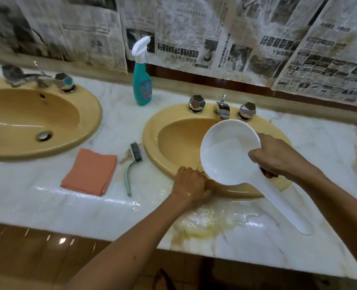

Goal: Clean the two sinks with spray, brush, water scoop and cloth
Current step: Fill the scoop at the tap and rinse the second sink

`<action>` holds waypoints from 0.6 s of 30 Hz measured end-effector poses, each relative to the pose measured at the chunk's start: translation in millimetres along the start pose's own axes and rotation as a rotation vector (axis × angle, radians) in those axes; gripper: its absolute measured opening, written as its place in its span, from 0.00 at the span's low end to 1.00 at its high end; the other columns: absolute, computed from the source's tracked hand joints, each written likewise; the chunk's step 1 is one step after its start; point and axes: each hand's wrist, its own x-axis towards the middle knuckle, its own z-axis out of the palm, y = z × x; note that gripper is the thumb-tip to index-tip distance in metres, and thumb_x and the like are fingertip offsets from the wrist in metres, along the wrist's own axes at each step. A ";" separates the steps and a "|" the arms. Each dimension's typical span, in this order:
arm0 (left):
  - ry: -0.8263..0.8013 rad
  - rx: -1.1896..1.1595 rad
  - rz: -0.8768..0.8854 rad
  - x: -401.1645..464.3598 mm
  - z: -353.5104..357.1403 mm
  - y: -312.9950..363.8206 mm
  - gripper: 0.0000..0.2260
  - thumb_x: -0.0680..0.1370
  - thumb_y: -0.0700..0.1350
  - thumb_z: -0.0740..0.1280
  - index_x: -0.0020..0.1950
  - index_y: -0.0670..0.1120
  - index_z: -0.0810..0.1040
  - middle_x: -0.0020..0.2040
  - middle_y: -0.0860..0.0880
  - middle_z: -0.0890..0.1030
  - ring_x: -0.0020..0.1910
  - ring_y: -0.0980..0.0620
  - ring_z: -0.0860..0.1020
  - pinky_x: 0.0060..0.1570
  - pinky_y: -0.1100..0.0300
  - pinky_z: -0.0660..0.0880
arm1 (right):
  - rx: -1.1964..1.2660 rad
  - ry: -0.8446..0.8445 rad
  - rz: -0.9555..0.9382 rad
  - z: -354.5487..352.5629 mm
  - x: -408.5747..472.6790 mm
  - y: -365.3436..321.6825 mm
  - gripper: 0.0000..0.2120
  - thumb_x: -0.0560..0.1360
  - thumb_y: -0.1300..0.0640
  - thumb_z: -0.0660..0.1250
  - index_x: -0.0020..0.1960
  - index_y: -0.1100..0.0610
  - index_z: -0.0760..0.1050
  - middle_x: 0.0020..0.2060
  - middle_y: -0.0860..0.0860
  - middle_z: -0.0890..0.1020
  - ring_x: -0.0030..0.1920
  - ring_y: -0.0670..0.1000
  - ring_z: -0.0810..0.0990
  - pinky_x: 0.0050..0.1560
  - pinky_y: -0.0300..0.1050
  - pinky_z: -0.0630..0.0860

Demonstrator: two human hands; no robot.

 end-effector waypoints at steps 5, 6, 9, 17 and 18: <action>-0.077 0.039 -0.139 6.6 0.9 -56.1 0.25 0.81 0.58 0.47 0.57 0.50 0.81 0.57 0.47 0.81 0.63 0.45 0.72 0.69 0.50 0.57 | -0.021 0.030 -0.103 10.7 31.8 -44.2 0.15 0.71 0.63 0.59 0.55 0.51 0.72 0.28 0.54 0.80 0.22 0.50 0.75 0.23 0.39 0.70; -0.099 0.008 -0.165 9.1 1.5 -67.0 0.26 0.79 0.60 0.46 0.61 0.51 0.79 0.64 0.47 0.78 0.69 0.45 0.67 0.73 0.49 0.52 | -0.018 0.036 -0.113 12.4 40.9 -51.0 0.15 0.71 0.62 0.58 0.56 0.52 0.73 0.29 0.53 0.80 0.23 0.51 0.76 0.24 0.40 0.70; -0.137 -0.090 -0.241 21.2 -4.4 -95.4 0.32 0.74 0.62 0.48 0.75 0.56 0.67 0.81 0.51 0.56 0.80 0.43 0.43 0.76 0.44 0.38 | -0.031 0.047 -0.121 16.0 71.3 -68.6 0.17 0.71 0.61 0.57 0.58 0.53 0.72 0.33 0.54 0.81 0.27 0.53 0.78 0.25 0.41 0.71; -0.245 0.021 -0.438 90.7 -18.8 -140.6 0.42 0.79 0.55 0.62 0.80 0.51 0.34 0.79 0.41 0.32 0.77 0.38 0.33 0.74 0.35 0.40 | -0.045 0.150 -0.174 2.8 150.7 -94.7 0.20 0.70 0.58 0.59 0.62 0.55 0.71 0.43 0.54 0.81 0.39 0.57 0.81 0.41 0.54 0.82; -0.249 0.017 -0.439 100.3 -19.8 -142.7 0.42 0.79 0.56 0.63 0.80 0.52 0.35 0.79 0.41 0.32 0.77 0.38 0.33 0.74 0.34 0.41 | -0.056 0.164 -0.171 -1.5 160.4 -94.9 0.20 0.71 0.57 0.60 0.63 0.56 0.70 0.46 0.54 0.80 0.42 0.58 0.80 0.43 0.55 0.81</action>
